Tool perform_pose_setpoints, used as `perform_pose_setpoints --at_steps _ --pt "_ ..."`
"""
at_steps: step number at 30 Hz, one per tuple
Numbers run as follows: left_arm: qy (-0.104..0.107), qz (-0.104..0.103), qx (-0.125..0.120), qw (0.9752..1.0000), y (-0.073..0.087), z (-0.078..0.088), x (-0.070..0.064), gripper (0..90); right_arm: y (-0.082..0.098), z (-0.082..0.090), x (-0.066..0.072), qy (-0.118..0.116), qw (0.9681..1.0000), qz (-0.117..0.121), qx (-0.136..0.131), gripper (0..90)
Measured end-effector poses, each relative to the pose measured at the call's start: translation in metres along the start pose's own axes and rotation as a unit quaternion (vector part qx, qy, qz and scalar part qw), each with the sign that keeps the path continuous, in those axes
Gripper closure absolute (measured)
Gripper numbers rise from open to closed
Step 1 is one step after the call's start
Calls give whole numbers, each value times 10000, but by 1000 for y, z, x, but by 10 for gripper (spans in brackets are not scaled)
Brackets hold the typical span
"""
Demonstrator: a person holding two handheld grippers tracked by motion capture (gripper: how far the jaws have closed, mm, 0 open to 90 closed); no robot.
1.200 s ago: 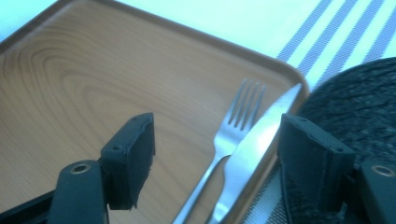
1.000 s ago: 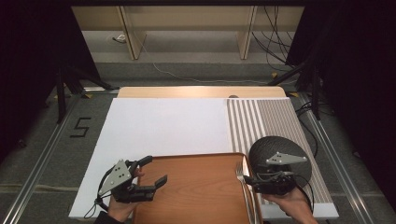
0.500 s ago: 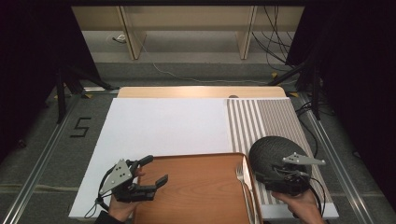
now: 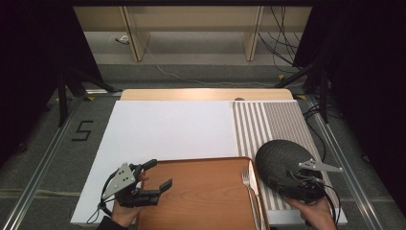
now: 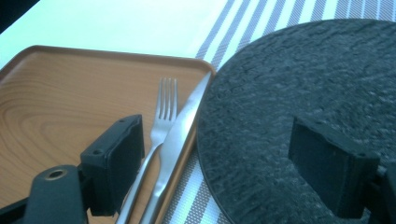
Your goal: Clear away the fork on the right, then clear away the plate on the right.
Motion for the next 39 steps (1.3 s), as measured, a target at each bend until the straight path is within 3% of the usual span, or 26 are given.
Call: perform_pose_setpoints --at_steps 26,31,39 --pt "-30 -15 9 10000 1 0 -1 168 15 15 -24 181 9972 -712 -154 191" --pt "-25 -46 21 10000 1 0 -1 168 20 20 -30 205 9954 -907 -219 191" --pt "-40 -45 26 10000 1 0 -1 168 34 29 -43 212 9893 -1398 -354 192"
Point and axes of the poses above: each handheld gripper's, and its own axes: z roughly backward along the jaws, y roughly out of its underside, x roughly to its left, the point moved 1 cm from there along -z, roughly forward along the jaws, and after that the axes turned 10 degrees about x, right-handed, at the moved point
